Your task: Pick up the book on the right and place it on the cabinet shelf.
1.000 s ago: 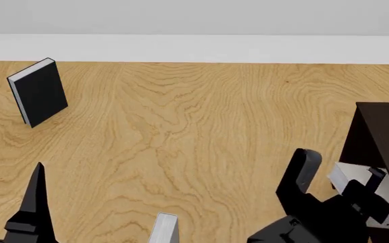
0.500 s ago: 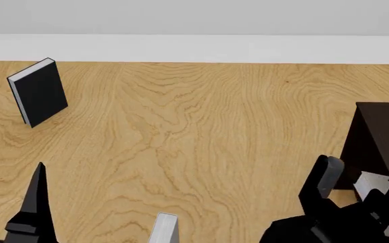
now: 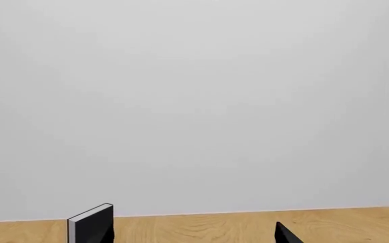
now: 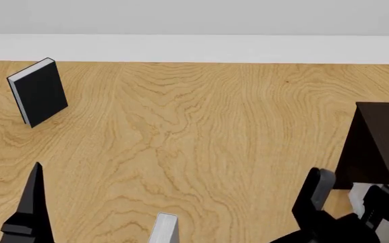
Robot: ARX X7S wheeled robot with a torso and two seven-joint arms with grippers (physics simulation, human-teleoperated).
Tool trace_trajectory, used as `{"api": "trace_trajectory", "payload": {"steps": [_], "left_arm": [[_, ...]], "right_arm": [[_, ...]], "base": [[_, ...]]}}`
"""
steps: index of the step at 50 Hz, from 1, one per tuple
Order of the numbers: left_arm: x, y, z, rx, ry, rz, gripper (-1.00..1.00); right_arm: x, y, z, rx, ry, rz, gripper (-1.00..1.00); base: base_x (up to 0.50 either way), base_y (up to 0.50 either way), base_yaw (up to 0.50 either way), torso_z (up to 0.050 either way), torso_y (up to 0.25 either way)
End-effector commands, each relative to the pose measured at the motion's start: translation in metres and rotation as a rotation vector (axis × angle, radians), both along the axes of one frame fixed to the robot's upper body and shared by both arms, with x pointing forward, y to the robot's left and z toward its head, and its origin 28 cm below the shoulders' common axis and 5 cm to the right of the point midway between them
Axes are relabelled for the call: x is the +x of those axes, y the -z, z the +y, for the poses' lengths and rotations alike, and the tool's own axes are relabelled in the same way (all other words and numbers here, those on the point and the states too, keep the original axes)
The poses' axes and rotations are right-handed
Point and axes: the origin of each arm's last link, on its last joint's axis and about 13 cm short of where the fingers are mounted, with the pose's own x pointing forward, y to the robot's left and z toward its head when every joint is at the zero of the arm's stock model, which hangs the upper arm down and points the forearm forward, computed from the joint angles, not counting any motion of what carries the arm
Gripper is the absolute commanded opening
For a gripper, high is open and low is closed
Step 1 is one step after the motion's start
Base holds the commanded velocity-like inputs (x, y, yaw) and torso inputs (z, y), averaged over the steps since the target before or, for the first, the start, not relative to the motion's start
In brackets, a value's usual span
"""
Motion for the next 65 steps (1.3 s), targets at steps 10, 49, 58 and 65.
{"api": "trace_trajectory", "payload": {"steps": [10, 49, 58, 65], "left_arm": [[-0.003, -0.001, 0.000, 0.000, -0.004, -0.007, 1.00], [-0.006, -0.003, 0.001, -0.004, -0.002, -0.019, 1.00], [-0.006, -0.004, 0.000, -0.003, -0.004, -0.022, 1.00], [-0.008, -0.004, 0.001, -0.003, -0.006, -0.024, 1.00]], "right_arm": [[-0.028, -0.003, 0.031, 0.015, -0.240, 0.050, 1.00], [-0.063, -0.046, 0.050, 0.039, -0.471, -0.141, 1.00], [-0.071, -0.052, 0.054, 0.062, -0.523, -0.152, 1.00], [-0.082, -0.062, 0.059, 0.099, -0.593, -0.175, 1.00]], "base": [[-0.01, 0.00, 0.01, 0.002, 0.010], [-0.02, 0.01, 0.00, 0.002, 0.013], [-0.02, 0.01, 0.00, 0.001, 0.013], [0.00, 0.01, 0.00, 0.002, 0.003]]}}
